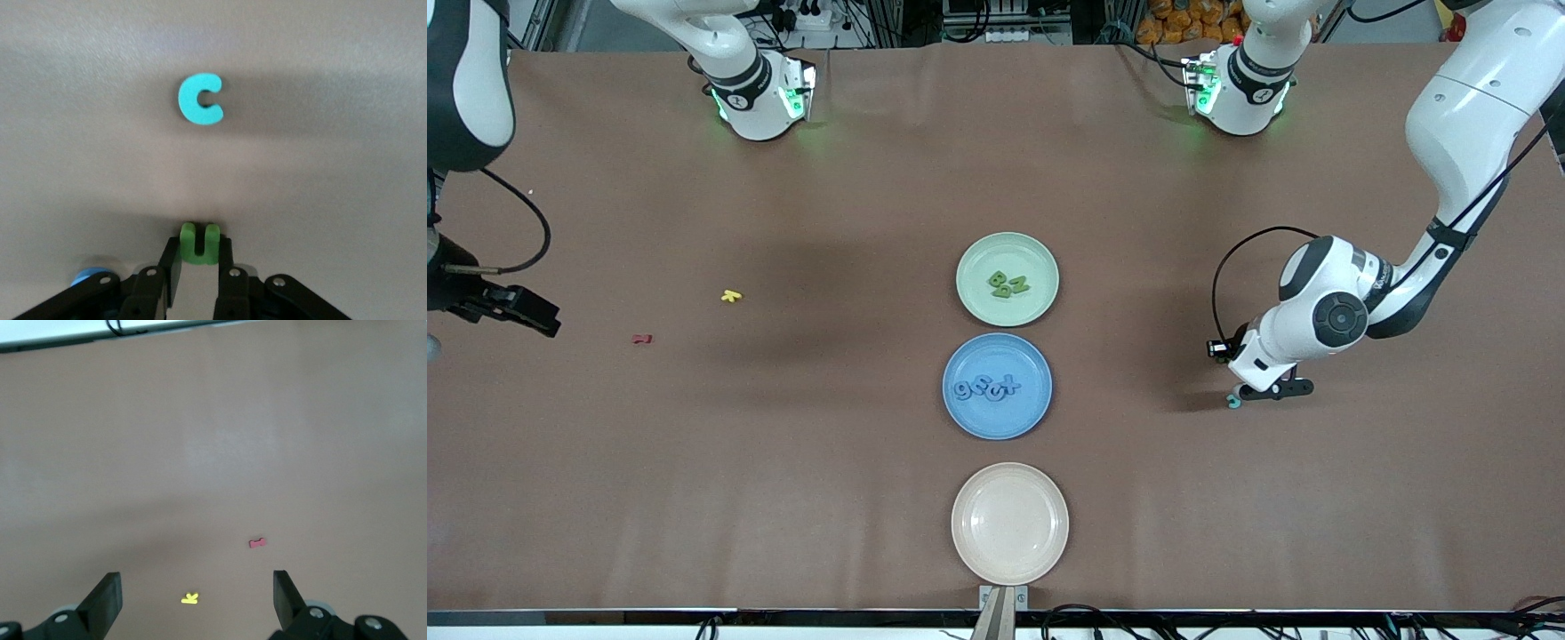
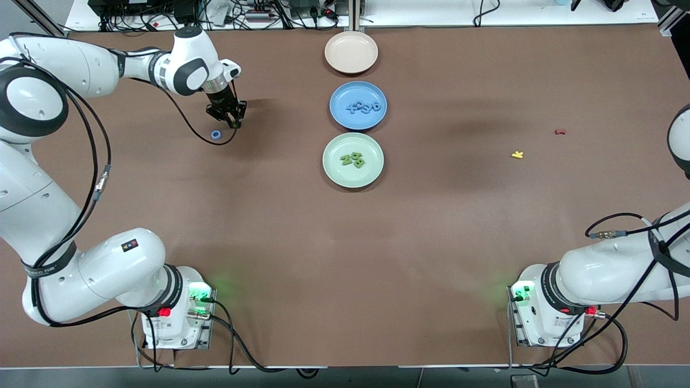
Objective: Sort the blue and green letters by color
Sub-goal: 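Move the right gripper away from the plates while the left gripper lowers, then grasp the green u with the left gripper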
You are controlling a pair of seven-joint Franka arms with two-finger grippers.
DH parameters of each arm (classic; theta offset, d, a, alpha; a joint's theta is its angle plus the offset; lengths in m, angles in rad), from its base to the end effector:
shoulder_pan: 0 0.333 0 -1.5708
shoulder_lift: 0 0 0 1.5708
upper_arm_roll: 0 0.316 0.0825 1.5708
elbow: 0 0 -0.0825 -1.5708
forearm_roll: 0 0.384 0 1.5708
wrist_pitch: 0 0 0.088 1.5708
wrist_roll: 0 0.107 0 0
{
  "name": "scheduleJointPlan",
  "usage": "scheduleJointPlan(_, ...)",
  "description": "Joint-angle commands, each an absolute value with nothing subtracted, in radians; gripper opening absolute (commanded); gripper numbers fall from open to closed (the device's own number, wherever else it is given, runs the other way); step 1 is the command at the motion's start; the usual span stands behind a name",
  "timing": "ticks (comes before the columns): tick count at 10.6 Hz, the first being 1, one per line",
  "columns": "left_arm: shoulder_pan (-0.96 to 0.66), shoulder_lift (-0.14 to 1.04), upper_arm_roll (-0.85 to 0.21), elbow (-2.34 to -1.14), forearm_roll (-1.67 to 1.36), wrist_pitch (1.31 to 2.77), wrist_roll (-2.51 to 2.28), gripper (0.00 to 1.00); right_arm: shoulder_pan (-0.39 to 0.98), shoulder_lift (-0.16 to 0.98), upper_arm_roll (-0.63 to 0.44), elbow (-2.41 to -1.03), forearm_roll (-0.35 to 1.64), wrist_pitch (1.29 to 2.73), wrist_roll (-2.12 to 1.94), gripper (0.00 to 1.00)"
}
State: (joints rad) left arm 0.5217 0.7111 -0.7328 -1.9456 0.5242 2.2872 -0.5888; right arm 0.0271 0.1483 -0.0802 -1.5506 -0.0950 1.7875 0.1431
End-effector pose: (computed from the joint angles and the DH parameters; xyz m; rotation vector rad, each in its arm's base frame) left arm 0.5894 -0.1065 0.1810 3.0876 0.1321 -0.2333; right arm 0.6156 -0.0375 0.5681 3.0249 -0.2707 0.1424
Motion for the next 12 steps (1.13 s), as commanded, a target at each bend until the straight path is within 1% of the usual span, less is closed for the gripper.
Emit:
scheduleJointPlan(1, 0.5, 0.709, -0.724, -1.902, 0.548, 2.275, -0.598, 0.0, 0.025, 0.083, -0.057, -1.533, 0.027, 1.77, 0.214, 1.0)
scheduleJointPlan(3, 0.465, 0.7, -0.732, -1.855, 0.526, 2.199, -0.623, 0.0, 0.025, 0.078, -0.038, -1.523, 0.031, 1.776, 0.265, 1.0)
scheduleJointPlan(6, 0.323, 0.684, -0.744, -1.775, 0.495, 2.105, -0.815, 0.0, 0.021, 0.058, -0.043, -1.505, 0.029, 1.767, 0.259, 1.0)
scheduleJointPlan(7, 0.269, 0.684, -0.744, -1.757, 0.495, 2.082, -0.89, 0.0, 0.017, 0.06, -0.048, -1.476, 0.029, 1.726, 0.256, 1.0)
scheduleJointPlan(8, 0.224, 0.681, -0.744, -1.75, 0.495, 2.08, -0.96, 0.0, 0.012, 0.058, -0.049, -1.471, 0.029, 1.686, 0.247, 1.0)
scheduleJointPlan(10, 0.131, 0.68, -0.744, -1.743, 0.497, 2.08, -1.093, 0.0, 0.012, 0.04, -0.055, -1.473, 0.032, 1.678, 0.252, 1.0)
scheduleJointPlan(12, 0.014, 0.695, -0.741, -1.695, 0.495, 2.082, -1.231, 0.0, 0.02, 0.034, -0.055, -1.474, 0.031, 1.654, 0.261, 1.0)
